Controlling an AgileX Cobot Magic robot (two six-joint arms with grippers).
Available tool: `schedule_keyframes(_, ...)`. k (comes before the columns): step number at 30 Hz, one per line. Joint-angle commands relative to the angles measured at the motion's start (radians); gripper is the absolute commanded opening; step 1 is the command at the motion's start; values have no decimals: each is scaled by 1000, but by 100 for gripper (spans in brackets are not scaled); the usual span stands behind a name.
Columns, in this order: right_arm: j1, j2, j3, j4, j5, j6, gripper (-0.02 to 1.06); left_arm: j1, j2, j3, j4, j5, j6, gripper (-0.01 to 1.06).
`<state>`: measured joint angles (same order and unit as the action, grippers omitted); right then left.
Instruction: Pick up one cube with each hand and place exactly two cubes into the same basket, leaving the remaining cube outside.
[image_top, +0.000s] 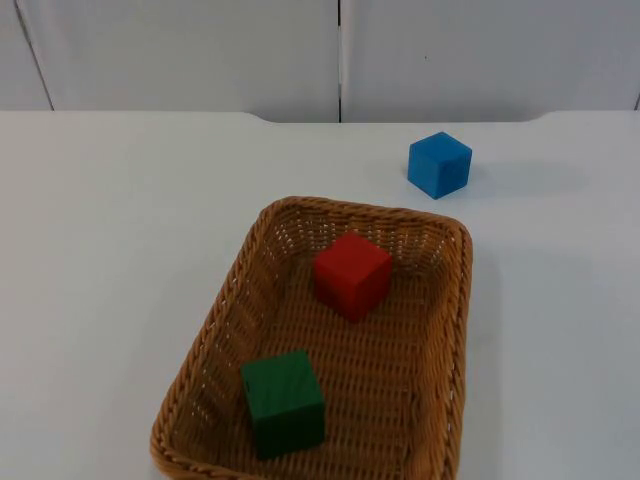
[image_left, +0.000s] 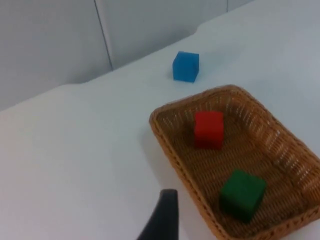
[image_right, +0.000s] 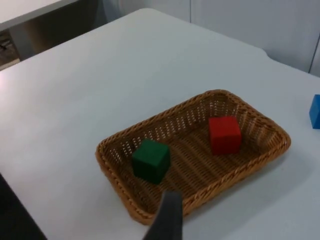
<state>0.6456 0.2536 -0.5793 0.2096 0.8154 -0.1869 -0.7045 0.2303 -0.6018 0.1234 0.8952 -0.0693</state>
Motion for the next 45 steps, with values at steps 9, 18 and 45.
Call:
schedule_keyframes(9,5,-191,6,-110,138,101,74,-3,-203,20,58,141,-17,81)
schedule_keyframes(18,5,-254,21,-159,253,126,74,-3,-230,36,68,198,-17,81)
schedule_keyframes(45,5,-254,62,-157,263,130,74,-3,-230,106,-75,181,23,81)
